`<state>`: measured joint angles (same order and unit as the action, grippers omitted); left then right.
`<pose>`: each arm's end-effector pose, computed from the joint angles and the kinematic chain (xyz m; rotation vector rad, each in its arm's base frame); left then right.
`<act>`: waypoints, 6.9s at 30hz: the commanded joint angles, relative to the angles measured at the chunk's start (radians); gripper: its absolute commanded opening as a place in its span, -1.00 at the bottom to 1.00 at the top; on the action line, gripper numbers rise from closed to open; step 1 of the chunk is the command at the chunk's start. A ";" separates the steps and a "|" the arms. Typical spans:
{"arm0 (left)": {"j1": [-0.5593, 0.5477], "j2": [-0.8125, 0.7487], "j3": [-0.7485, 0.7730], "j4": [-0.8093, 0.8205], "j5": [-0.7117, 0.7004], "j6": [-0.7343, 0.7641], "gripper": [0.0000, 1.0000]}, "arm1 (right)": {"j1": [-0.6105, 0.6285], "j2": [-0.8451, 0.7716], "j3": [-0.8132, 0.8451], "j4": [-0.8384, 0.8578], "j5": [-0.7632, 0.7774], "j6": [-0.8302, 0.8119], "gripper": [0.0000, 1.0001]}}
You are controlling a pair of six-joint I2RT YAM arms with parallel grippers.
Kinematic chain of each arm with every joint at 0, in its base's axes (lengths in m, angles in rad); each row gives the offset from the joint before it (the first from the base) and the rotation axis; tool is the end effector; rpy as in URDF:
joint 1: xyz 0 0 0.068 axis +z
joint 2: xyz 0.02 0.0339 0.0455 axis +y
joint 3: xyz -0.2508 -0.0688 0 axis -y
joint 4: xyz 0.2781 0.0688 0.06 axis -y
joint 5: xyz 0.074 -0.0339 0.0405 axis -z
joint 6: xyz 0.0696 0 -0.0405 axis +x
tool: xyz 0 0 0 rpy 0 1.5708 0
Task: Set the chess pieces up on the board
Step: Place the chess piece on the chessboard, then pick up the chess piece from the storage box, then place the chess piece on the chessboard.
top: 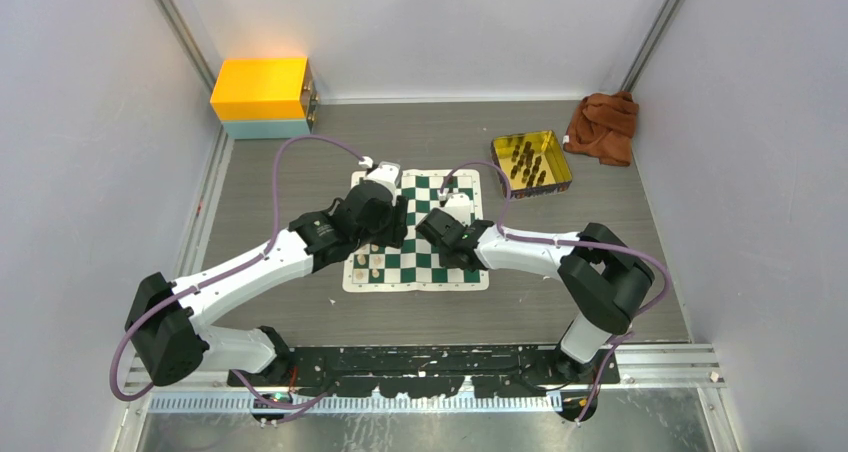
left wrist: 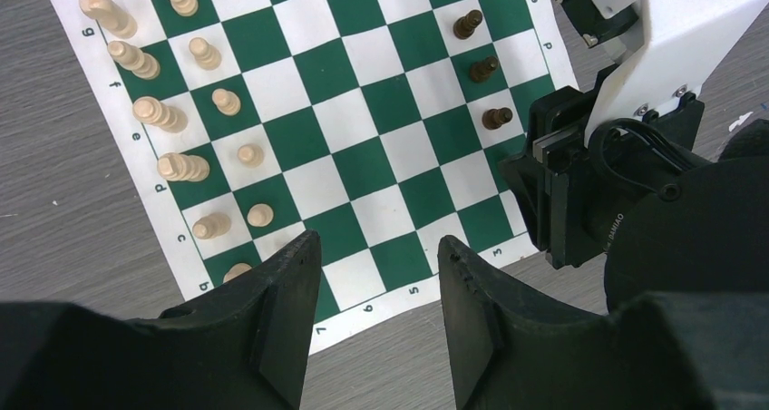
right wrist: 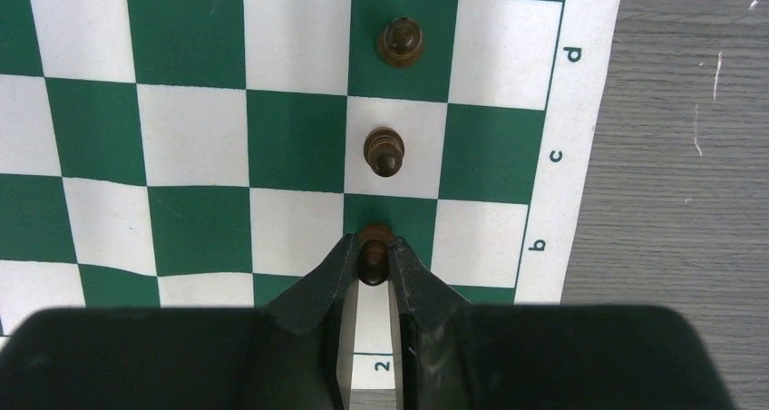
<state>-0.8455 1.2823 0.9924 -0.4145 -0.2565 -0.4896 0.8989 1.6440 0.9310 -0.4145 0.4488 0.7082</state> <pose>0.2387 -0.2427 0.2404 0.2696 2.2665 -0.4216 0.2394 0.2525 0.1036 -0.1108 2.5192 0.0095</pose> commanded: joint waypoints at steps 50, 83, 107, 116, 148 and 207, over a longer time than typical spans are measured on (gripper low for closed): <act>0.017 0.053 0.126 0.009 0.008 0.041 0.31 | -0.541 0.120 0.617 -0.151 -0.080 -0.185 -0.30; 0.041 0.077 0.109 0.046 0.032 0.028 0.99 | -0.726 0.418 0.718 -0.097 -0.174 -0.174 -0.30; 0.043 0.099 0.104 0.061 0.043 0.025 0.95 | -0.746 0.480 0.733 -0.077 -0.211 -0.177 -0.33; 0.050 0.105 0.100 0.068 0.054 0.027 0.95 | -0.750 0.487 0.743 -0.078 -0.210 -0.179 -0.43; 0.057 0.091 0.068 0.081 0.063 0.007 0.93 | -0.750 0.339 0.699 -0.069 -0.221 -0.218 -0.98; 0.056 -0.069 -0.111 0.127 0.057 -0.055 0.88 | 0.186 -0.148 -0.109 0.041 0.110 0.033 -0.98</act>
<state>-0.7959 1.2480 0.8845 -0.3302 -0.1833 -0.5491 1.0809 1.4864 0.7910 -0.4343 0.5373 0.7322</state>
